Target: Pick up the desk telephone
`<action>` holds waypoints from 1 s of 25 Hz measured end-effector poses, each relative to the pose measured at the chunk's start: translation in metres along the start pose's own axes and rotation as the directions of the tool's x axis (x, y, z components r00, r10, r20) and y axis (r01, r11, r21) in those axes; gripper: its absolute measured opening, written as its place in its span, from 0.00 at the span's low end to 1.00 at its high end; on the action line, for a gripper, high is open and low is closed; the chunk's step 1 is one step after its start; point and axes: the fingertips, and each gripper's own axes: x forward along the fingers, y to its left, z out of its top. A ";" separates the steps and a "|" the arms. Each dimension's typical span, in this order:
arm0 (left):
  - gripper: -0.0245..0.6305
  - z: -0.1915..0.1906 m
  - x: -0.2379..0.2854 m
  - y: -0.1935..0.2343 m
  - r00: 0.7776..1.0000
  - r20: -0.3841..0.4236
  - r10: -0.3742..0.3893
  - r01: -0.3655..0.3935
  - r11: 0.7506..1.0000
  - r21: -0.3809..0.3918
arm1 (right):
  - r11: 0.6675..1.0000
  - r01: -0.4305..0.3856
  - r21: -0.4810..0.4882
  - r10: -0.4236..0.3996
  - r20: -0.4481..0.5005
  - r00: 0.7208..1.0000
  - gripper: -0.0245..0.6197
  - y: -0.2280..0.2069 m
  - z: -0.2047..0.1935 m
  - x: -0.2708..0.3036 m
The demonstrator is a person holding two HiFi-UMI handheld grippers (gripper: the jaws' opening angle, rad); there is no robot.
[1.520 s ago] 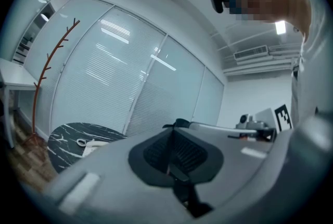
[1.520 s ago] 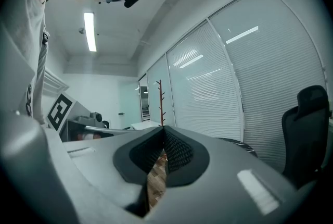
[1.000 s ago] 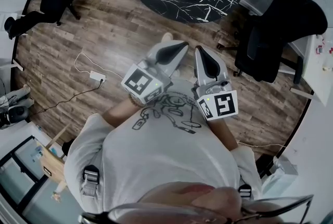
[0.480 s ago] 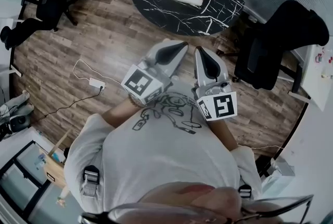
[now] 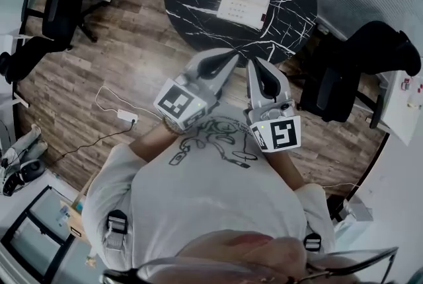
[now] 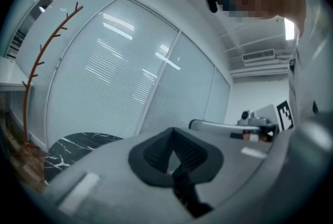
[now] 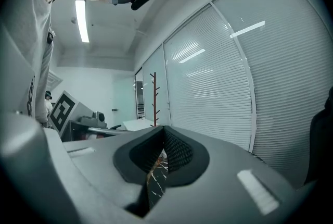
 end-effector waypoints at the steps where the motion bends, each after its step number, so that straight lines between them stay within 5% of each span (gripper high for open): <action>1: 0.04 0.003 0.003 0.010 1.000 -0.001 -0.001 0.001 1.000 -0.002 | 1.000 0.002 -0.001 -0.002 -0.003 1.000 0.05 -0.003 0.001 0.010; 11: 0.04 0.025 0.026 0.085 1.000 -0.011 0.002 -0.002 1.000 -0.009 | 1.000 0.031 -0.004 -0.031 -0.023 0.999 0.05 -0.024 0.003 0.087; 25: 0.04 0.023 0.061 0.119 0.999 -0.034 -0.006 0.006 1.000 -0.026 | 0.998 0.060 0.007 -0.059 -0.057 0.997 0.05 -0.059 -0.006 0.121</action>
